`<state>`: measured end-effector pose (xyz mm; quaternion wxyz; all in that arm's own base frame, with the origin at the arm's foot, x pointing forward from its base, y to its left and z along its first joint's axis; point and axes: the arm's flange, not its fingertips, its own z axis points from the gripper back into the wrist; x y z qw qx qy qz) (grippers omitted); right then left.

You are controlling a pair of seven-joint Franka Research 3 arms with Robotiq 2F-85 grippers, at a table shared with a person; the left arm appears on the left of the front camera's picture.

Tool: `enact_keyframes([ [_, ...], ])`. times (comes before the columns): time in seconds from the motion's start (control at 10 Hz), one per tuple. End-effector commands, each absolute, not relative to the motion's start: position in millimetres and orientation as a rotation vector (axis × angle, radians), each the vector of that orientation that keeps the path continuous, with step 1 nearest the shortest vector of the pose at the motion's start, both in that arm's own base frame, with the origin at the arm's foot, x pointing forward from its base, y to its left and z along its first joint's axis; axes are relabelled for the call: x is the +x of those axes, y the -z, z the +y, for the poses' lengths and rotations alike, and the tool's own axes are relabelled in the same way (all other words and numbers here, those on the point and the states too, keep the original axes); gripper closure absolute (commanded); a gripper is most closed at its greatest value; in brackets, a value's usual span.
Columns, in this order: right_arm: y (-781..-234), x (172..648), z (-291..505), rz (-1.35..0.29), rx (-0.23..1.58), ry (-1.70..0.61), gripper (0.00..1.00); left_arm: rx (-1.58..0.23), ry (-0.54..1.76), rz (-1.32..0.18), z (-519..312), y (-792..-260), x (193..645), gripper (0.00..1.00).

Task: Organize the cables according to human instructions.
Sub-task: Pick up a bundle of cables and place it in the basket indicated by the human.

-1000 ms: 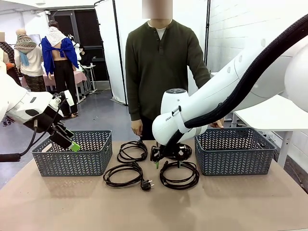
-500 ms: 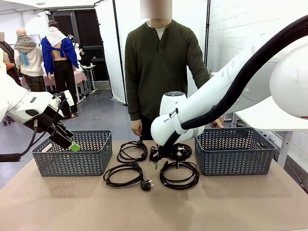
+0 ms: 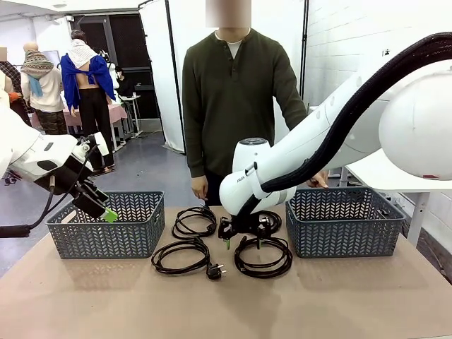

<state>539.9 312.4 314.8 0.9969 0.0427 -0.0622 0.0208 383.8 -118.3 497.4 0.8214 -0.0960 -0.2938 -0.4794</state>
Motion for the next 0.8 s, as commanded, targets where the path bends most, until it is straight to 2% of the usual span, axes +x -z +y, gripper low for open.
enact_keyframes([
  [0.0, -313, 542, 318, -0.103, 0.064, -0.003, 0.00, -0.225, 1.035, -0.628, -115, -495, 386, 0.00],
  [0.7, -296, 544, 312, -0.076, 0.041, 0.023, 0.00, -0.225, 1.035, -0.628, -115, -495, 386, 0.00],
])
